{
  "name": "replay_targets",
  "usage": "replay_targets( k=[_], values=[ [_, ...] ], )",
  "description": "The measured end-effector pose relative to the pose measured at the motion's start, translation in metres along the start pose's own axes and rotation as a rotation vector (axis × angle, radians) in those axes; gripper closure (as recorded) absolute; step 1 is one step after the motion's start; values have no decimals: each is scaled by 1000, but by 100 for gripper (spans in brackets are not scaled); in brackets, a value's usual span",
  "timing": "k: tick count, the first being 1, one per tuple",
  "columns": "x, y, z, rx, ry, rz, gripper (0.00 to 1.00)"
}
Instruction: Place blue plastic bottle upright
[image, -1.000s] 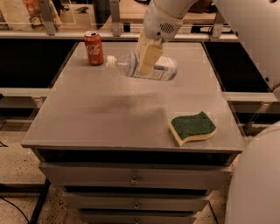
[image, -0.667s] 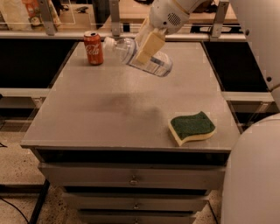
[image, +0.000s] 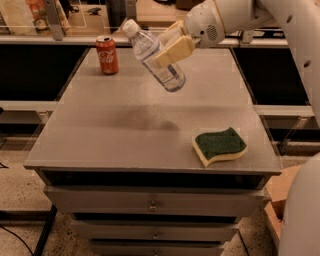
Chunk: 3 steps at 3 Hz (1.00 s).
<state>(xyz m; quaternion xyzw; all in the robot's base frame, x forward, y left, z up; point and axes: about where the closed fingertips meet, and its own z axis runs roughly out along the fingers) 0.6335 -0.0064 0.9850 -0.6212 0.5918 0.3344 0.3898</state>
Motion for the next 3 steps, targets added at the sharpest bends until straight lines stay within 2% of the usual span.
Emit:
replay_targets(
  k=[1,2,3],
  values=[
    [5,4,1,30,-159,30,100],
    [16,6,6,61,-255,66,100],
    [31,4,10,71,-315,114,100]
  ],
)
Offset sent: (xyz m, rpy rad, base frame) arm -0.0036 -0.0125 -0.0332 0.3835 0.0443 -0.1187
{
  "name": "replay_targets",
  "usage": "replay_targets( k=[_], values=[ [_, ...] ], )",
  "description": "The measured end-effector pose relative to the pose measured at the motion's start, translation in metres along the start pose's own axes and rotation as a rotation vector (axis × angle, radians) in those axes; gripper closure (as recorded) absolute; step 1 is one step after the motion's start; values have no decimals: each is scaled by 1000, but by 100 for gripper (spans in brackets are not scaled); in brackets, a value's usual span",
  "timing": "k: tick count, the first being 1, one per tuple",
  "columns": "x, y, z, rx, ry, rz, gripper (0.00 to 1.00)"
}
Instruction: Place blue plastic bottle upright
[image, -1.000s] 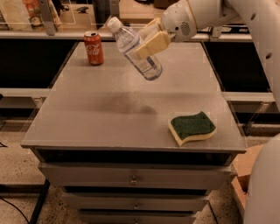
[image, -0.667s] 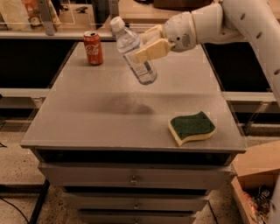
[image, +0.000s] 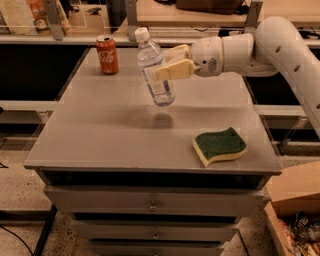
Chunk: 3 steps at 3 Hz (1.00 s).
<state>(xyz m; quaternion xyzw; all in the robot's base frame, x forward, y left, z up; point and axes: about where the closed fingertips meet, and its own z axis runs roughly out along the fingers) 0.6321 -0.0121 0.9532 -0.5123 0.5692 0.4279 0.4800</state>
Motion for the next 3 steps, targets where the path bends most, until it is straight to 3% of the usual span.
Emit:
replay_targets(
  k=[1,3],
  values=[
    [12,-3,-1,0,-41,46,100],
    [32,-7,-6,-15,-114,97,59]
  ],
)
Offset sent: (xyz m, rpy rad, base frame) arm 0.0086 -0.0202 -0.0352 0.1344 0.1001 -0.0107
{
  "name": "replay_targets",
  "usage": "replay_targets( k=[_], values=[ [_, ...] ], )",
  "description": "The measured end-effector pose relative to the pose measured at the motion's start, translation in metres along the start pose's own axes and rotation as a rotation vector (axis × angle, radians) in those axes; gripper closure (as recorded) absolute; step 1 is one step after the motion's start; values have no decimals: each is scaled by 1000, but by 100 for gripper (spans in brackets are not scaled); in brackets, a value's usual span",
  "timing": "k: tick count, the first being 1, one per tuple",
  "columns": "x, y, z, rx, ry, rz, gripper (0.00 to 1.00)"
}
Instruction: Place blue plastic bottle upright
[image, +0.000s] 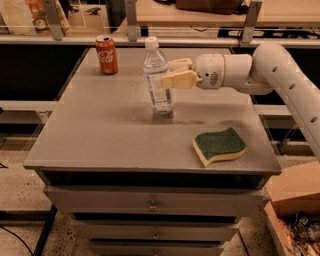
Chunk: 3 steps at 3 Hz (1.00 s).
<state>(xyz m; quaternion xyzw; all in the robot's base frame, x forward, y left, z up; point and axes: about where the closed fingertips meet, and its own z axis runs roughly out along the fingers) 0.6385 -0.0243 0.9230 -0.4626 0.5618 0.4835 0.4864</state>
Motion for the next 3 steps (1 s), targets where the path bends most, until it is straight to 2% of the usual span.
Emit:
replay_targets(
  k=[2,3],
  values=[
    [12,-4,-6,-4,-57,22,12],
    [14,-7,-12,9,-70,8,0]
  ],
)
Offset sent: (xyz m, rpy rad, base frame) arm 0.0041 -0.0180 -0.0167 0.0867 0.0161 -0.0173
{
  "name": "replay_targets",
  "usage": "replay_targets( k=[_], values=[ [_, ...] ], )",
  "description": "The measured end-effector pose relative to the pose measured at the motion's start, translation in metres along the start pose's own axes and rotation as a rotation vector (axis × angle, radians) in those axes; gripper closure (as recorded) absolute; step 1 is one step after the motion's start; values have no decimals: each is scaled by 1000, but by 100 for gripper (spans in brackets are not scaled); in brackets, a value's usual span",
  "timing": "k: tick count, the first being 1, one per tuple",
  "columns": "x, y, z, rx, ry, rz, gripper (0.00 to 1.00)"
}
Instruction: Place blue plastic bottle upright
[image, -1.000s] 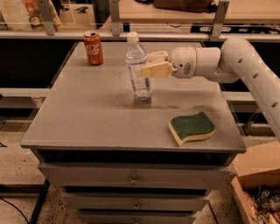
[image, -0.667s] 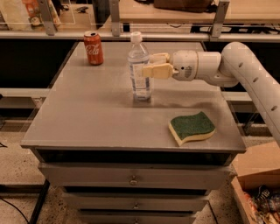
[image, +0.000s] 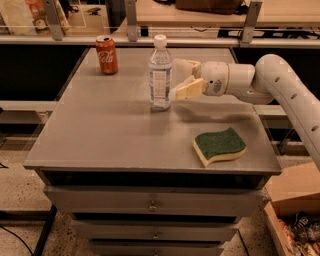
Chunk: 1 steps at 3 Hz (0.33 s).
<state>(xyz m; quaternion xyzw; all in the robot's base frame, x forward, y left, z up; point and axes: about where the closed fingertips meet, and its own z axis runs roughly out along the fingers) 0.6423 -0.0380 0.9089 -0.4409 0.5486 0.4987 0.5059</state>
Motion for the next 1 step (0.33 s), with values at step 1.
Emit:
replay_targets(
  k=[1],
  values=[
    [0,0,0,0,0,0,0]
  ],
)
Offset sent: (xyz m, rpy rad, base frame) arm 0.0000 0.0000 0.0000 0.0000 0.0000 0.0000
